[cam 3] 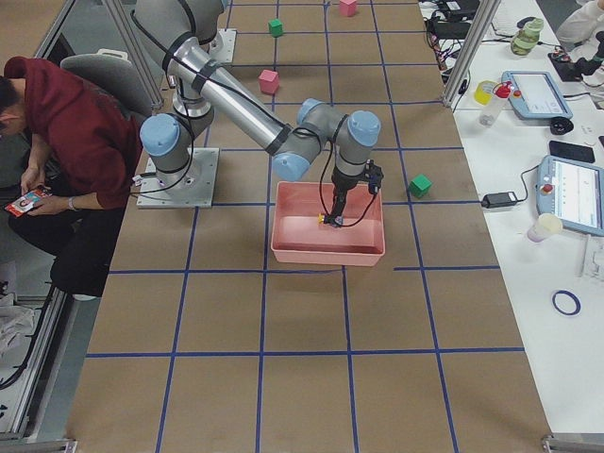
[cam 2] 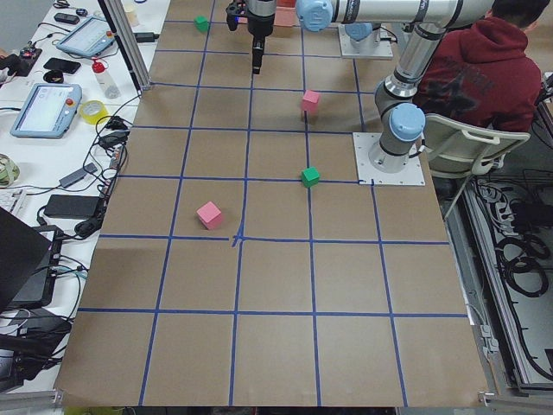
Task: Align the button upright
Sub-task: 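Lower the right gripper into the bin onto the black button switch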
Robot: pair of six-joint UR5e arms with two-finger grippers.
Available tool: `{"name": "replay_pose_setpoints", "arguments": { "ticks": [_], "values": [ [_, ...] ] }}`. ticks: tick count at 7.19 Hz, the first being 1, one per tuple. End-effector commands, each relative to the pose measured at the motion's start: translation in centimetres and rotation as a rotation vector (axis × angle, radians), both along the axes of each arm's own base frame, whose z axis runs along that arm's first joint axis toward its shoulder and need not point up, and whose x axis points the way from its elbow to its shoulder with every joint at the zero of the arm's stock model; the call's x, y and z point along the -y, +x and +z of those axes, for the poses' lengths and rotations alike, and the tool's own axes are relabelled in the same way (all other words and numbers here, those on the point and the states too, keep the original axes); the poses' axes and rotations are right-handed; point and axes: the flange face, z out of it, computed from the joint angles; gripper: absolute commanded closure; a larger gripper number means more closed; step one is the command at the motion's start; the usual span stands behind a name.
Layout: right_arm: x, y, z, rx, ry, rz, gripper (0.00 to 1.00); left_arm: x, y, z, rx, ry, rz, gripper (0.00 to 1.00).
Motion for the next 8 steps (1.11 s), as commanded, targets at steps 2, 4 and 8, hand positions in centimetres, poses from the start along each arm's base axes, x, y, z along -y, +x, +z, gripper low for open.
{"name": "replay_pose_setpoints", "arguments": {
  "ticks": [2,4,8],
  "values": [
    [-0.6,-1.2,-4.0,0.025,0.035,-0.026,0.00,0.0,0.0,0.0,0.000,0.000,-0.002,0.00],
    [-1.2,-0.6,-5.6,0.051,0.030,-0.027,0.00,0.0,0.0,0.0,0.000,0.000,-0.002,0.00],
    [-1.2,-2.1,-7.7,0.043,0.039,-0.044,0.00,0.0,0.1,-0.1,0.001,0.003,-0.006,0.00]
  ]
}}
